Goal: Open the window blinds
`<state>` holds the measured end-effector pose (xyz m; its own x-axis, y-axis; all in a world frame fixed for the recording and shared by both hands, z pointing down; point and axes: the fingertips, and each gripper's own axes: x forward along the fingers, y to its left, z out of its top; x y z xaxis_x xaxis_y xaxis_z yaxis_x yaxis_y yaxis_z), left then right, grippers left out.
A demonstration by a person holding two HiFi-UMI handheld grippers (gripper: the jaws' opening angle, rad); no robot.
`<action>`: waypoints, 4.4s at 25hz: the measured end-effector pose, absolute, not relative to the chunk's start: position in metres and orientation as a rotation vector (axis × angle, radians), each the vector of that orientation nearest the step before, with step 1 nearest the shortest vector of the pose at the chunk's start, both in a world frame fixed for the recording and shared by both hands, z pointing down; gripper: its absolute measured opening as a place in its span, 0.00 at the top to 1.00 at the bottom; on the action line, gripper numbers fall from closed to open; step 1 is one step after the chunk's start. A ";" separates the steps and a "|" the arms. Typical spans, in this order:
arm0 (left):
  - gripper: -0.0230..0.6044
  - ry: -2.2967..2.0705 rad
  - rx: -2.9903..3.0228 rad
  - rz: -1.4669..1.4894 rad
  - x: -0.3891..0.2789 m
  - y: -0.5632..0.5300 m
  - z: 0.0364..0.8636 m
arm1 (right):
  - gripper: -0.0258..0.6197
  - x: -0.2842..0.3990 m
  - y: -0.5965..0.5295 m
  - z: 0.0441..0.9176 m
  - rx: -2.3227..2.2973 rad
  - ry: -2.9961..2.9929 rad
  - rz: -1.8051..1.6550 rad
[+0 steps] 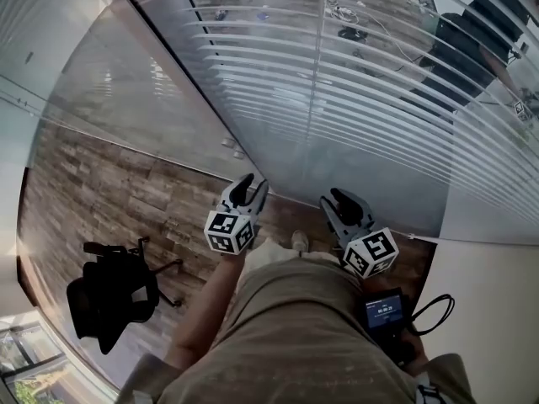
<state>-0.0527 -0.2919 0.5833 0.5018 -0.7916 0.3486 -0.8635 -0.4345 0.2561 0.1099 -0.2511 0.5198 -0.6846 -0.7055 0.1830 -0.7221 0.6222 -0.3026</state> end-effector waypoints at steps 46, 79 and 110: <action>0.70 -1.383 2.277 0.233 -0.056 -0.295 0.594 | 0.77 0.118 -0.263 0.527 1.226 -2.792 0.602; 0.71 -1.416 2.233 0.212 -0.060 -0.285 0.600 | 0.77 0.127 -0.259 0.530 1.227 -2.799 0.591; 0.71 -1.321 2.281 0.209 -0.065 -0.252 0.595 | 0.77 0.113 -0.217 0.518 1.304 -2.779 0.607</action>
